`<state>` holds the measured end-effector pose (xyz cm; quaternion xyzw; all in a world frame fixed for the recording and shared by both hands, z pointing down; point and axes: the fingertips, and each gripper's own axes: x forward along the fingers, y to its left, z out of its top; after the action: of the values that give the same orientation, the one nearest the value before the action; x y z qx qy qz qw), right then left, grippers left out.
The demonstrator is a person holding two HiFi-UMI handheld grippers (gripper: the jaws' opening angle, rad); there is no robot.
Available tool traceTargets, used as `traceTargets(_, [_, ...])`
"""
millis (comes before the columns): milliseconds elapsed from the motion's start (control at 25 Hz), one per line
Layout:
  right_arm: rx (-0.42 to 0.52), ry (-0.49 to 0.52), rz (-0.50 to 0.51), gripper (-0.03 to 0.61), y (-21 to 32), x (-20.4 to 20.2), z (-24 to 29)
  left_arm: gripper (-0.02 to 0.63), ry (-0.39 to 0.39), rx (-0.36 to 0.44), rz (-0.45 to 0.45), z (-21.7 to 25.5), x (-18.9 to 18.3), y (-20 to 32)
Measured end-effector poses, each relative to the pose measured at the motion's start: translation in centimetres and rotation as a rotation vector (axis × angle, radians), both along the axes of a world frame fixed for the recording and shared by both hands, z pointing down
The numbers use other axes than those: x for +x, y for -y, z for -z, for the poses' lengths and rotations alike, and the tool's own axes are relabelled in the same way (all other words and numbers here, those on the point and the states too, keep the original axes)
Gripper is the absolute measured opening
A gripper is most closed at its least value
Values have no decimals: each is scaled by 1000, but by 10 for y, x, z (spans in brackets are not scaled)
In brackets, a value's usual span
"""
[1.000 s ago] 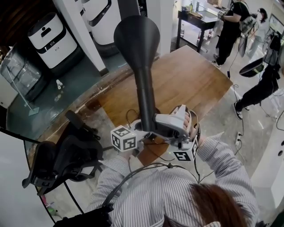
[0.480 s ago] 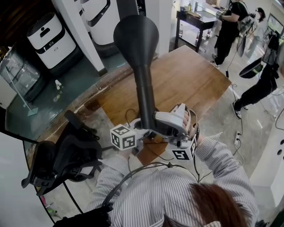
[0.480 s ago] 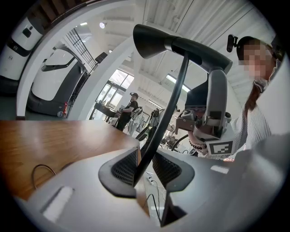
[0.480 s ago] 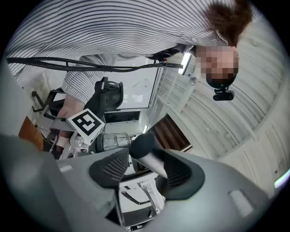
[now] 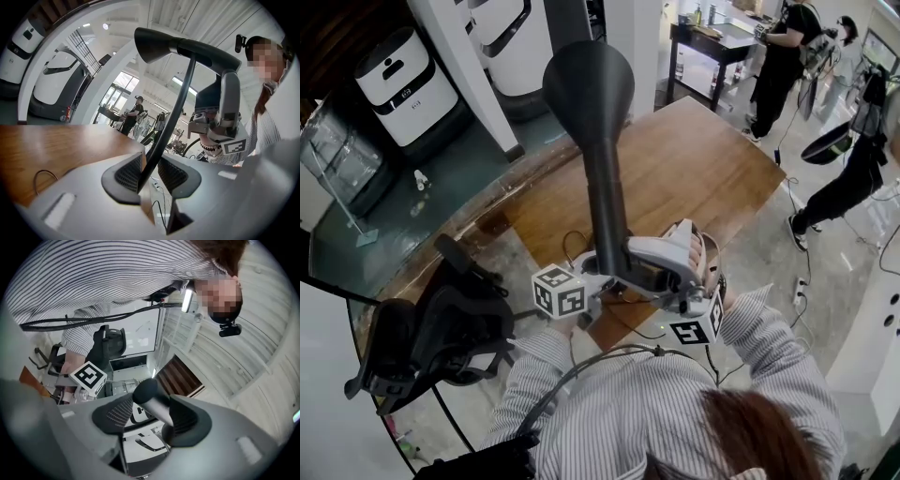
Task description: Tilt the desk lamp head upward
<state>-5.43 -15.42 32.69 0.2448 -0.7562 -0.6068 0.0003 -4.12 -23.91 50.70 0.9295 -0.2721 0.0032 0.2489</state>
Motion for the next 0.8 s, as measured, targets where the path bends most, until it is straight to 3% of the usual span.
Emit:
traceTargets(120, [-18,6,14,233,0,0,4,104,-4,1,5,1,0,1])
traceTargets(520, [170,-57,-44,215,4,-4,-1,104,-23,-3,5,0,-3,0])
traceTargets(800, [198,-75,-56,215,7,-2,-5,103,-27,-7,13,0,-1,2])
